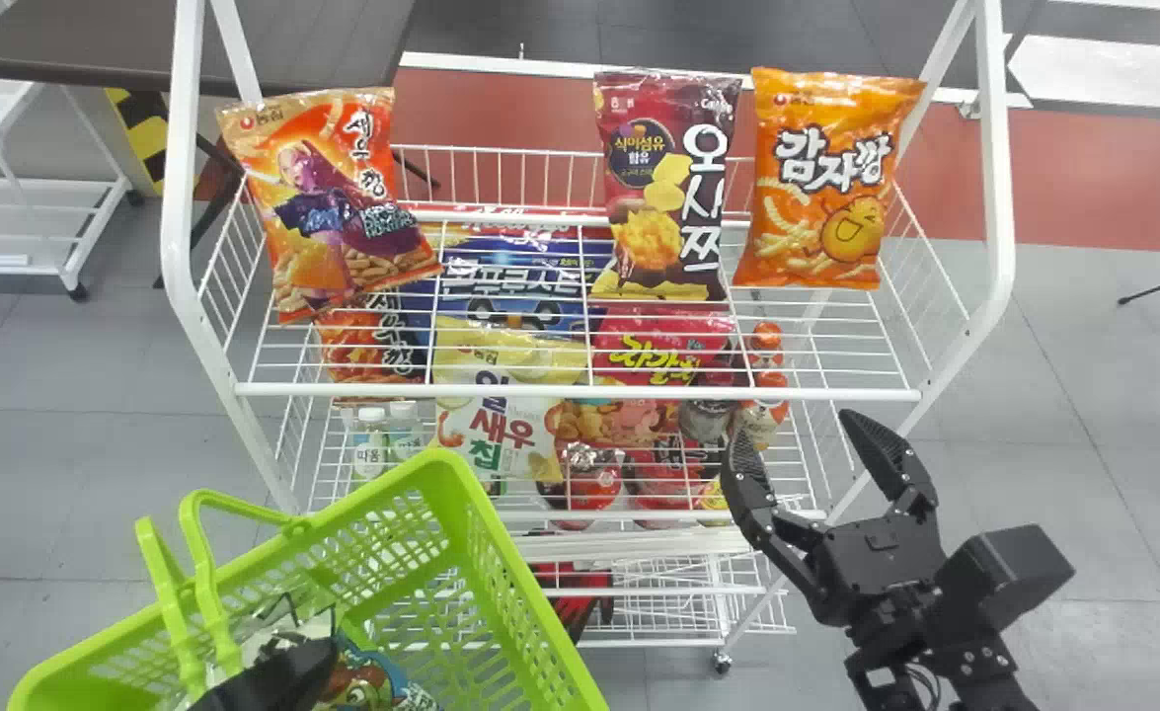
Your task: Hold basket handle with left hand then pick Gkobukchip with right hand and place into basket
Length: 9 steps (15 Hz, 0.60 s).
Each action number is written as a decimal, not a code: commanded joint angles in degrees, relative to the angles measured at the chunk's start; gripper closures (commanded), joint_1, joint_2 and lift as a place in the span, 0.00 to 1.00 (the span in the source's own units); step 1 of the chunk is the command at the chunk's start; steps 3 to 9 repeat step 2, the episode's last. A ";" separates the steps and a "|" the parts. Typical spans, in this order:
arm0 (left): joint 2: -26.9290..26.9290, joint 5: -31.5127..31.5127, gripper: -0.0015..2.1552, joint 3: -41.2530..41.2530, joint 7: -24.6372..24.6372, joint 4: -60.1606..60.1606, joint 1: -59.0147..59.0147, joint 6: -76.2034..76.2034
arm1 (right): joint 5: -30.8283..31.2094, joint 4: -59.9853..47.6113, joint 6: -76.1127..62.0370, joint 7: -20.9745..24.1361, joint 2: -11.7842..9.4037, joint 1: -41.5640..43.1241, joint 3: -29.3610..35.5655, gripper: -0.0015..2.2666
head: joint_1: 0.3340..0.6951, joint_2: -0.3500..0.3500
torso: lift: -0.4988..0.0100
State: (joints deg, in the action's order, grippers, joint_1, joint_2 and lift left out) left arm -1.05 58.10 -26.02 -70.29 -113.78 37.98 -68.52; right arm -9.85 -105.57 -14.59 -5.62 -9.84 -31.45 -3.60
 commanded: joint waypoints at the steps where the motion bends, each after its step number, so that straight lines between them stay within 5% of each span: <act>1: -0.01 0.00 1.00 0.09 0.07 -0.13 0.08 0.00 | 0.00 -0.08 -0.21 0.00 0.00 -0.02 0.00 0.03 | 1.00 0.36 | 0.98; 9: -0.09 0.00 1.00 0.09 0.16 -0.21 -0.01 0.00 | 0.00 -0.08 -0.21 0.00 0.00 -0.02 0.00 0.03 | 1.00 0.36 | 0.98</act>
